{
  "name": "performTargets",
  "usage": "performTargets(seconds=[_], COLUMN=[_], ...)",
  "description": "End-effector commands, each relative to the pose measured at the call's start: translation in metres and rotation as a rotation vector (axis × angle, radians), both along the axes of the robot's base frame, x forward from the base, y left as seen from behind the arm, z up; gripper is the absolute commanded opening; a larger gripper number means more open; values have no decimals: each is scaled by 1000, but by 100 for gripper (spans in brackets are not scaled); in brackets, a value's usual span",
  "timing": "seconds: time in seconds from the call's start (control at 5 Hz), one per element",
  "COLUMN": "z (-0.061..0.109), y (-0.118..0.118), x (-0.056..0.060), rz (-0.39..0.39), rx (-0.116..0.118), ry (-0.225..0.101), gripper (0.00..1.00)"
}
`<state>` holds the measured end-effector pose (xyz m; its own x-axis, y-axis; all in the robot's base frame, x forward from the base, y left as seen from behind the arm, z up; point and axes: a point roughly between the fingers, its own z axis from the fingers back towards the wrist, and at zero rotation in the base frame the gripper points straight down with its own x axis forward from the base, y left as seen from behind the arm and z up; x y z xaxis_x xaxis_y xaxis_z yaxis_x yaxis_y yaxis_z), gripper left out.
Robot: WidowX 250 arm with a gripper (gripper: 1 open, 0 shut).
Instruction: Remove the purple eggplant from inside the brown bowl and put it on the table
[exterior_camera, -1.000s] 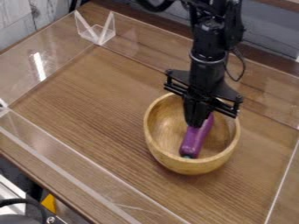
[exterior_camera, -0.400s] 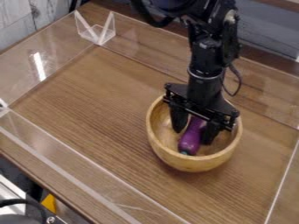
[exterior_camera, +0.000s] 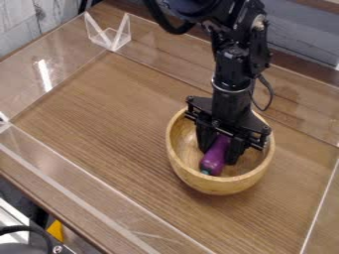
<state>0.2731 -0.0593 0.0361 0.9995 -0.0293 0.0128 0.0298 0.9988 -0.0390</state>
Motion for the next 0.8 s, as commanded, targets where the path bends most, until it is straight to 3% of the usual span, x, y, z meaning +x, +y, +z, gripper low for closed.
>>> performTargets(seconds=[0.0,0.4,0.6], z=[8,5,4], y=[-8,-13,-15], x=[1,-3,-6], rz=[-18,-27,-31], rx=[-18,-30,-36], ry=[-44,-47,-47], gripper=[0,0,100])
